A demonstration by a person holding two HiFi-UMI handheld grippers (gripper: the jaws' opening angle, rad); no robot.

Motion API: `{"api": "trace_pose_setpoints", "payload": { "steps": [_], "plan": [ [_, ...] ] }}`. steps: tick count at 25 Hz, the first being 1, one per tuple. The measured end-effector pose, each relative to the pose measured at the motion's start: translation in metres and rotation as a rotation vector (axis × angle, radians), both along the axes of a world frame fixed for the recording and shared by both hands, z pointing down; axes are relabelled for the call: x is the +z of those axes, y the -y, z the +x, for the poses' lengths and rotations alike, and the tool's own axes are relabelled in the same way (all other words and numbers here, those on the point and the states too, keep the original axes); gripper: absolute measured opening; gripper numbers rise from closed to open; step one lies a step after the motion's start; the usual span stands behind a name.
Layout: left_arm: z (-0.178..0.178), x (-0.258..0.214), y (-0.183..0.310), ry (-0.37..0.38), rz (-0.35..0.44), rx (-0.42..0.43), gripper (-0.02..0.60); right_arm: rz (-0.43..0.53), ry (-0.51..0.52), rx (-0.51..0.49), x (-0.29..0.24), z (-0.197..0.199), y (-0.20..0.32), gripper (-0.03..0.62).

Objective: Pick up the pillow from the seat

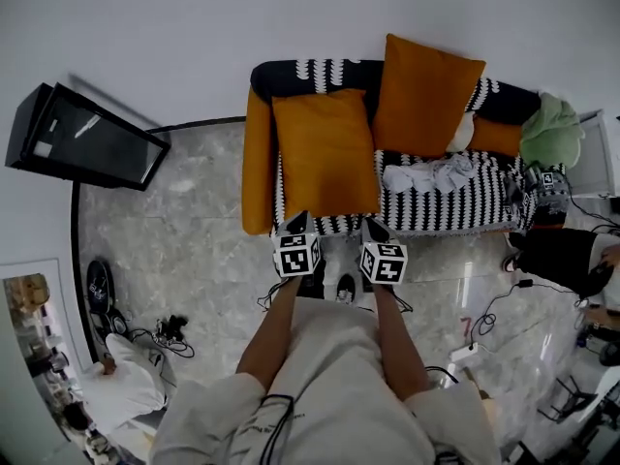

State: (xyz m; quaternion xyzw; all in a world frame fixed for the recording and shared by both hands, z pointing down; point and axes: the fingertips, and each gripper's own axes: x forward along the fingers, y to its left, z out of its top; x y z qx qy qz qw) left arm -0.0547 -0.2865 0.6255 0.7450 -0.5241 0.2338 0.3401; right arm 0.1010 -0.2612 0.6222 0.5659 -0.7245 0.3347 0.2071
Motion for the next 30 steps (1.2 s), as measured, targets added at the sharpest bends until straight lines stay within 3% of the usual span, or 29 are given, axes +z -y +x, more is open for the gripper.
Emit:
{"api": "trace_pose_setpoints", "payload": {
  "steps": [8,18,30],
  "plan": [
    [-0.027,0.013,0.068,-0.028,-0.024,0.006,0.009,-0.009,-0.025,0.021,0.001,-0.017,0.062,0.009],
    [-0.044,0.037,0.108,-0.036,-0.068,0.034,0.008,-0.046,-0.034,0.05,0.018,-0.034,0.094,0.009],
    [-0.053,0.098,0.155,0.018,-0.124,0.036,0.009,-0.128,-0.025,-0.033,0.079,-0.034,0.144,0.009]
  ]
}}
